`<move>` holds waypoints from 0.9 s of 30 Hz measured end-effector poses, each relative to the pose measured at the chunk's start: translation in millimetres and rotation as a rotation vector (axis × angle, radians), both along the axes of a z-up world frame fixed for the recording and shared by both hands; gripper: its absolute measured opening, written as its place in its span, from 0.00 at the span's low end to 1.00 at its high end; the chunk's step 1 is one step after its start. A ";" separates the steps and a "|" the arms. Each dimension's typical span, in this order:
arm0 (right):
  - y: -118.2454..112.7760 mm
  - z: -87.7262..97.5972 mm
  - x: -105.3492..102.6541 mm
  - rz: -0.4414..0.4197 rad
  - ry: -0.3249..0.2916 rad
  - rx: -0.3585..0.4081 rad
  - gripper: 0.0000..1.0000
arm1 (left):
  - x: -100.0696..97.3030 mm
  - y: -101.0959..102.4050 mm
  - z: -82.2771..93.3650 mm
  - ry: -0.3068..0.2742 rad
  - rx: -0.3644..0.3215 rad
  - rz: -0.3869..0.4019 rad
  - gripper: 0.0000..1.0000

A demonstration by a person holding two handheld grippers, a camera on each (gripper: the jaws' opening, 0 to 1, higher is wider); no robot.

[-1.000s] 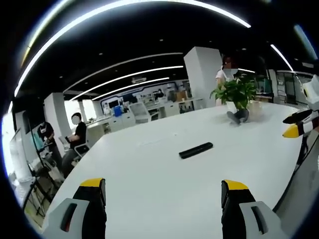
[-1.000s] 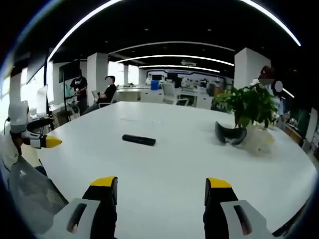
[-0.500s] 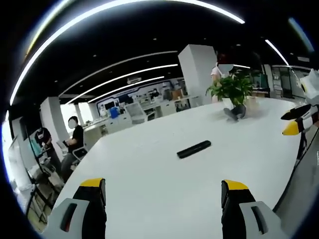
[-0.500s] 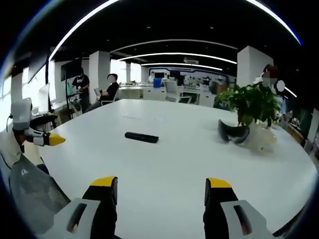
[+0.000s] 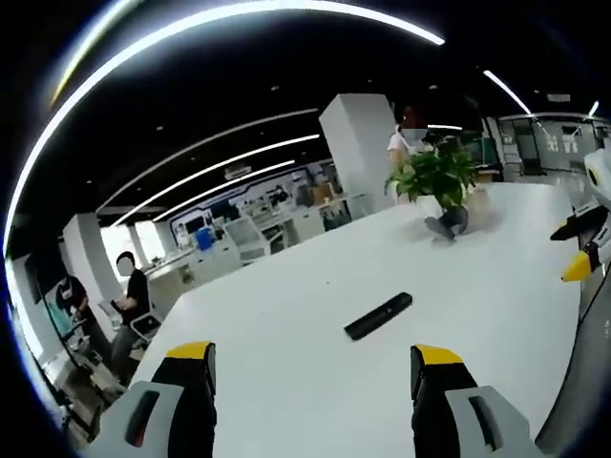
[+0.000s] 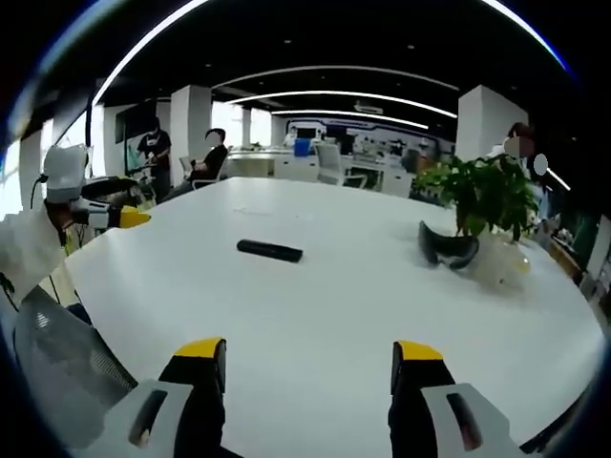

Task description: Press the specified remote control buttons in sequence, fully releasing each button before pressing the next.

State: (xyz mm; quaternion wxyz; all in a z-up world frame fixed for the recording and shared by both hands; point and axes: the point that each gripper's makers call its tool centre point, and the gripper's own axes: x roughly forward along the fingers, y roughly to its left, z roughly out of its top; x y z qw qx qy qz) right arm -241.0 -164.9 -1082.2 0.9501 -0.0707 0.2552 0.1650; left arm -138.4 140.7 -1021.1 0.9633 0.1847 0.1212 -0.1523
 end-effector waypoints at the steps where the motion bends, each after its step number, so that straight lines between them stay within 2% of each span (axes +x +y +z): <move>1: -0.5 -0.7 0.0 -0.001 0.003 -0.003 0.69 | 4.4 -2.2 0.1 0.003 -0.001 -0.009 0.88; 6: -1.1 -3.3 -0.2 -0.003 0.016 -0.011 0.68 | 26.0 -20.0 -1.5 0.030 0.033 -0.076 0.86; 8: -1.7 -3.6 0.1 -0.005 0.015 -0.017 0.69 | 36.4 -24.9 -3.0 0.029 0.055 -0.103 0.88; 10: -3.9 -2.6 0.9 -0.014 0.006 -0.029 0.70 | 46.1 -27.3 -7.8 0.051 0.092 -0.130 0.87; 14: -4.8 -4.8 0.8 -0.019 0.018 -0.026 0.69 | 66.0 -29.2 -11.6 0.068 0.097 -0.159 0.83; 17: -5.4 -6.0 0.9 -0.022 0.022 -0.032 0.69 | 78.5 -36.0 -19.9 0.111 0.108 -0.201 0.81; 19: -5.9 -6.9 0.9 -0.024 0.026 -0.036 0.69 | 84.0 -40.2 -30.6 0.176 0.114 -0.228 0.71; 22: -6.6 -8.3 1.0 -0.027 0.033 -0.041 0.69 | 93.5 -49.1 -35.1 0.181 0.114 -0.270 0.71; 27: -7.5 -11.0 0.9 -0.031 0.045 -0.053 0.69 | 103.9 -64.9 -52.1 0.255 0.120 -0.340 0.66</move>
